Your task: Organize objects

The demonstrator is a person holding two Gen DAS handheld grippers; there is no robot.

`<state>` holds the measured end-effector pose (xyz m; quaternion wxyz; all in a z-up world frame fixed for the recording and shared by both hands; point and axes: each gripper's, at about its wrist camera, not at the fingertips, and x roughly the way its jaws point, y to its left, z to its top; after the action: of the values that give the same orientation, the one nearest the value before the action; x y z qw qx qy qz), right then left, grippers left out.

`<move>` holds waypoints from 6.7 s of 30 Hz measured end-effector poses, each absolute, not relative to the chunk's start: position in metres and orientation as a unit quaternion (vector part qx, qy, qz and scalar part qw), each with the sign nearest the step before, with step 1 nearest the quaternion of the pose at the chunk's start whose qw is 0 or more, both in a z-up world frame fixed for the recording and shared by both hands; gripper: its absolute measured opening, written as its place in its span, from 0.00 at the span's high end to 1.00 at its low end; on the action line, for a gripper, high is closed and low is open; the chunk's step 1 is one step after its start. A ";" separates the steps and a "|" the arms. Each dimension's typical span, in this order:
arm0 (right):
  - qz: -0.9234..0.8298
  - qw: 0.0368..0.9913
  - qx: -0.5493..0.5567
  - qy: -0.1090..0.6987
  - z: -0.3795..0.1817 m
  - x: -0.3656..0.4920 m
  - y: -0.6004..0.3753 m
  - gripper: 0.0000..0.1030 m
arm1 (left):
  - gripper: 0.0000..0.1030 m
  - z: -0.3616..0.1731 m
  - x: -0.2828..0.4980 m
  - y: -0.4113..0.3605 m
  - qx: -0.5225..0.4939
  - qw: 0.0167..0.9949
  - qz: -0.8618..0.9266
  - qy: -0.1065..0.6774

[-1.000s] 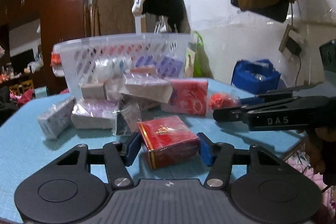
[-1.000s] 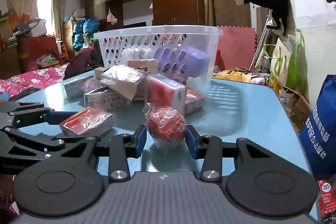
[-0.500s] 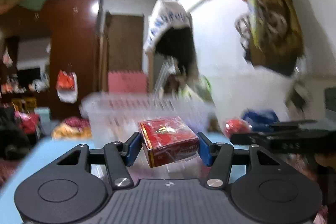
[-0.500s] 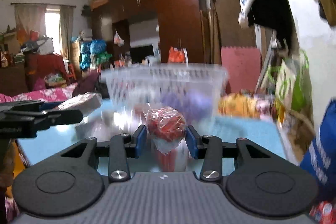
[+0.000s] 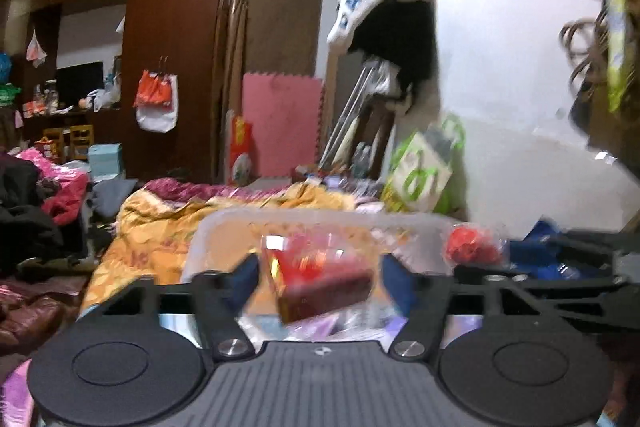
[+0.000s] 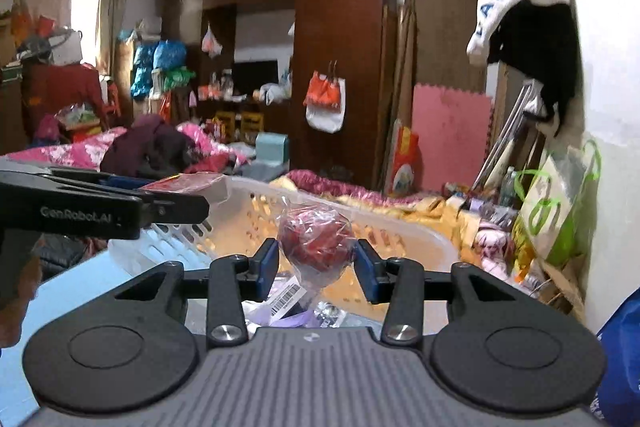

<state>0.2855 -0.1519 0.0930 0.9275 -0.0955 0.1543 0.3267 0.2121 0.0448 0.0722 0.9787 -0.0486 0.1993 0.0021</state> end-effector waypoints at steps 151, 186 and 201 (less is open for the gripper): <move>0.310 0.929 -0.045 0.196 0.098 0.312 -0.166 0.47 | 0.66 0.084 0.223 0.031 -0.040 0.979 -0.042 0.198; 0.339 0.899 -0.087 0.263 -0.013 0.230 -0.165 0.30 | 0.15 -0.029 0.104 0.023 -0.019 0.966 -0.037 0.255; 0.325 0.914 -0.072 0.232 -0.013 0.217 -0.187 0.30 | 0.32 -0.031 0.110 0.016 0.004 0.965 -0.002 0.260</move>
<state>0.2172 -0.1871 -0.0130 0.9141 -0.0720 0.2315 0.3251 0.1098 0.0157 -0.0310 0.9655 0.0041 0.2605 -0.0024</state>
